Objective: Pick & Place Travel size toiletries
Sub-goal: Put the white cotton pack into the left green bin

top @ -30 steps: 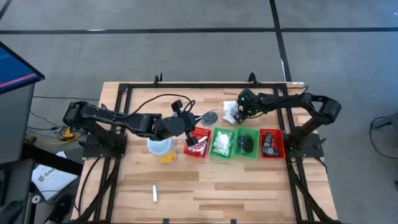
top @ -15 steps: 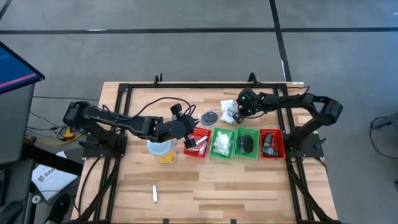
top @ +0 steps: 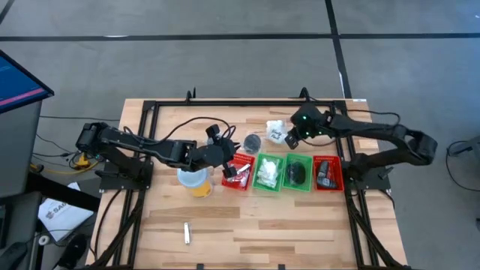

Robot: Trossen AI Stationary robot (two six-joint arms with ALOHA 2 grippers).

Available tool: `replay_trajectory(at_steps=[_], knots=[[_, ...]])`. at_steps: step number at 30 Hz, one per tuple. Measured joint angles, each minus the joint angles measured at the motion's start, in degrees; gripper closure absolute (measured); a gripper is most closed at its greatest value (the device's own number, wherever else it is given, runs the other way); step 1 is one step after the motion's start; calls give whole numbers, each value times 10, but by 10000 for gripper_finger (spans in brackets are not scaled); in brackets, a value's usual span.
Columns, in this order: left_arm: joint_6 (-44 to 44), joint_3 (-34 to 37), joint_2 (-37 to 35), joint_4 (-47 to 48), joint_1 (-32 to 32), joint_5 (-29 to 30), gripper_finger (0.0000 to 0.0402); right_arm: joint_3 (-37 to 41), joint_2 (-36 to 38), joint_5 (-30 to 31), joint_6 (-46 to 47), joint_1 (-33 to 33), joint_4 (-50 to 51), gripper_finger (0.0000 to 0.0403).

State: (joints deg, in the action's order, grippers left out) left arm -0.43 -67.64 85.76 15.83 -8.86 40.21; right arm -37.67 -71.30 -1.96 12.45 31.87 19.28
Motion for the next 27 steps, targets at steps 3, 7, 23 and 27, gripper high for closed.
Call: replay_trajectory(at_steps=[3,7,23,27], knots=[[0,0,0,-6,0,0,376,0,42,0,6,-29,18,403],[1,0,0,-10,0,0,376,0,95,0,21,-77,22,403],[1,0,0,-23,0,0,376,-56,160,5,75,-248,65,403],[1,0,0,-23,0,0,376,-62,156,9,96,-280,78,403]])
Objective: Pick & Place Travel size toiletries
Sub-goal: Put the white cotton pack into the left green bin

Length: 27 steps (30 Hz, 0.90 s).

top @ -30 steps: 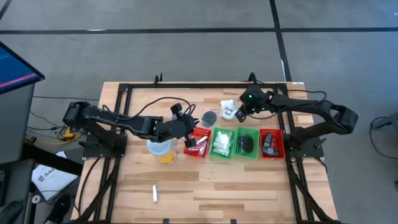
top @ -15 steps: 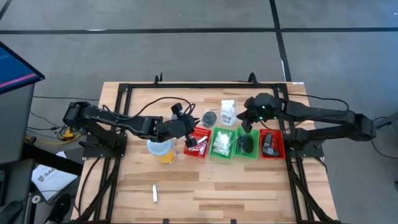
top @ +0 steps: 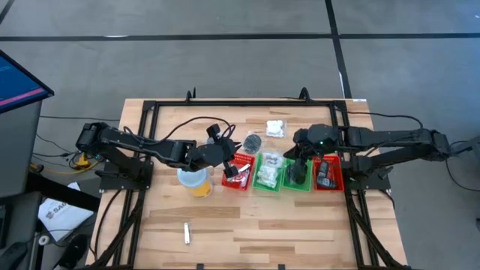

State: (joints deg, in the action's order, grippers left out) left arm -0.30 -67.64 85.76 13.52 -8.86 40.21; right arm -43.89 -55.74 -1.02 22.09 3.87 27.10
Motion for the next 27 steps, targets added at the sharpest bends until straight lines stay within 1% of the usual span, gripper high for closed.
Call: replay_trajectory(at_steps=[4,10,27], knots=[[0,0,0,-2,0,0,376,1,-10,13,14,-32,10,403],[0,0,0,-5,0,0,376,0,-36,15,35,-68,4,403],[0,0,0,-8,0,0,376,0,-130,15,60,-133,-28,403]])
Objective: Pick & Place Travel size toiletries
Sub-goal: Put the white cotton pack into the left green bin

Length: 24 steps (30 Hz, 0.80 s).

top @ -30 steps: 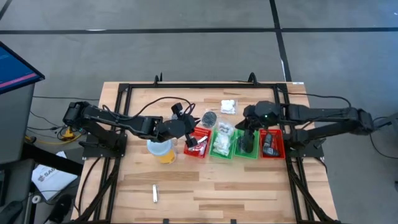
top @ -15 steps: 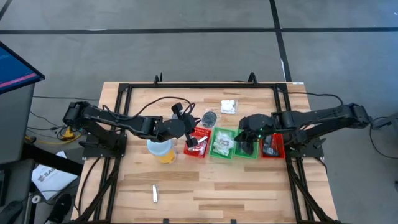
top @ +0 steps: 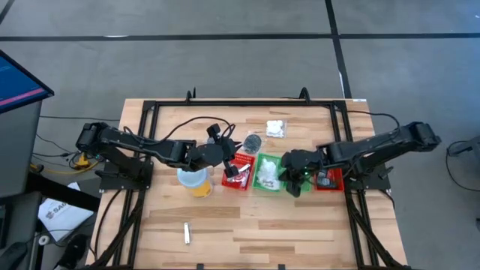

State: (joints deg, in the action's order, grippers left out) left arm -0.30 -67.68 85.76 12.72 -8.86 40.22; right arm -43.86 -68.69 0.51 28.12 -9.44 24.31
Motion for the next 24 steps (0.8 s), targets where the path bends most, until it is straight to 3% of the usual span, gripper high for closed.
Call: replay_trajectory(at_steps=[12,24], knots=[[0,0,0,-1,0,0,376,0,-10,43,0,-15,-24,403],[0,0,0,-4,0,0,376,0,-47,41,-9,-18,-40,403]])
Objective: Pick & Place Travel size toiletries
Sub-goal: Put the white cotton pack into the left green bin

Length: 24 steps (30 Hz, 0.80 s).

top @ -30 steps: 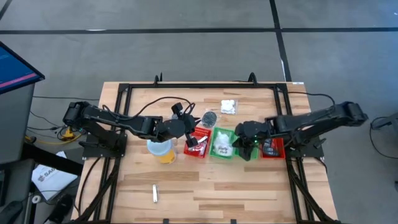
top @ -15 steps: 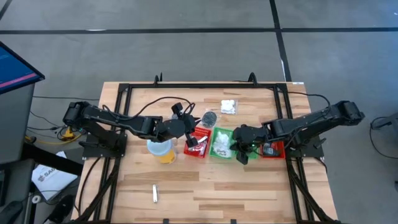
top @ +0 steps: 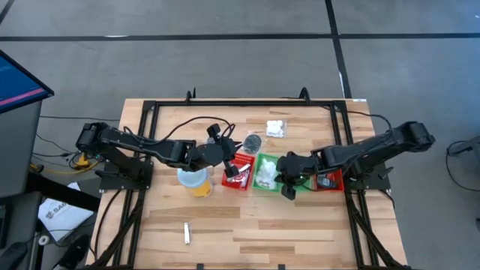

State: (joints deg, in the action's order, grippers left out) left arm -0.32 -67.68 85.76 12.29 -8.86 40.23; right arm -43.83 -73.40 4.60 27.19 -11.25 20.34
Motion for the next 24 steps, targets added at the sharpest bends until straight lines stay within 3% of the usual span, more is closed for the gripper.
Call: replay_trajectory(at_steps=[11,24], knots=[[0,0,0,0,0,0,376,0,-13,-2,-8,2,3,396],[0,0,0,-1,0,0,376,0,19,-2,-23,52,2,313]])
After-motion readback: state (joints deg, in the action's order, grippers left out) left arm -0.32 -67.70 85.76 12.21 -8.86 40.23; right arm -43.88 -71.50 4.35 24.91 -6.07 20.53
